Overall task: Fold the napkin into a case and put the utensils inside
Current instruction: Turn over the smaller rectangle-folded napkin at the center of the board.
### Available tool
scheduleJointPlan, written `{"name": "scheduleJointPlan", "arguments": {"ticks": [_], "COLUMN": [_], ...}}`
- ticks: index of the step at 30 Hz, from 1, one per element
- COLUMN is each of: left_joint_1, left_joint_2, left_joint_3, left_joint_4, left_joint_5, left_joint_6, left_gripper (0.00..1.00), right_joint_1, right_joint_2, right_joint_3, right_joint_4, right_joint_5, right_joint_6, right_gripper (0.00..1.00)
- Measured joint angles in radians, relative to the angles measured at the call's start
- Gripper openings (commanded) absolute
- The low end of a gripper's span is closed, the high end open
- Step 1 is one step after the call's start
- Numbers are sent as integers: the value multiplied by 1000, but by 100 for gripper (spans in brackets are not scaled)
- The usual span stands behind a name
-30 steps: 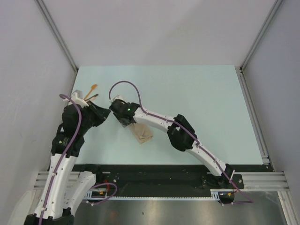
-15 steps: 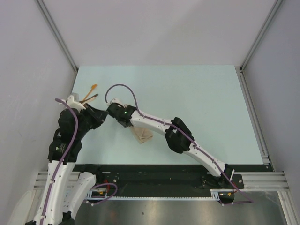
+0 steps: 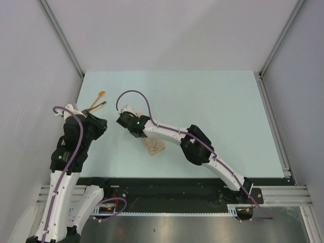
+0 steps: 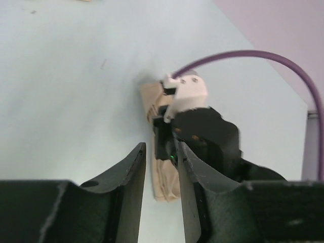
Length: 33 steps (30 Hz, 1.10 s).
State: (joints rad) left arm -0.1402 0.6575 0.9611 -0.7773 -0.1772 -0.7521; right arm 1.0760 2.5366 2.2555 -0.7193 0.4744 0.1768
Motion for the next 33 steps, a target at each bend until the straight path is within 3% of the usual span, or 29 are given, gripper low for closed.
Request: {"name": "scheduleJointPlan", "arguments": {"ticks": [8, 16, 26, 33], "left_joint_1": [5, 6, 0, -90], "left_joint_2": [50, 125, 277, 433], "left_joint_3": [3, -20, -91, -90], "left_joint_4": [-5, 97, 270, 370], "left_joint_5": [-54, 62, 284, 320], "left_joint_6": [2, 15, 53, 53], "left_gripper": [33, 28, 28, 28], "right_joint_1": [-66, -314, -549, -677], "right_joint_2": [-268, -509, -443, -369], "right_joint_3": [-314, -612, -849, -1004], "right_joint_4": [180, 542, 1056, 1393], "right_joint_5": [-152, -426, -718, -845], "right_joint_6": [127, 348, 653, 830], "right_gripper": [0, 0, 0, 0]}}
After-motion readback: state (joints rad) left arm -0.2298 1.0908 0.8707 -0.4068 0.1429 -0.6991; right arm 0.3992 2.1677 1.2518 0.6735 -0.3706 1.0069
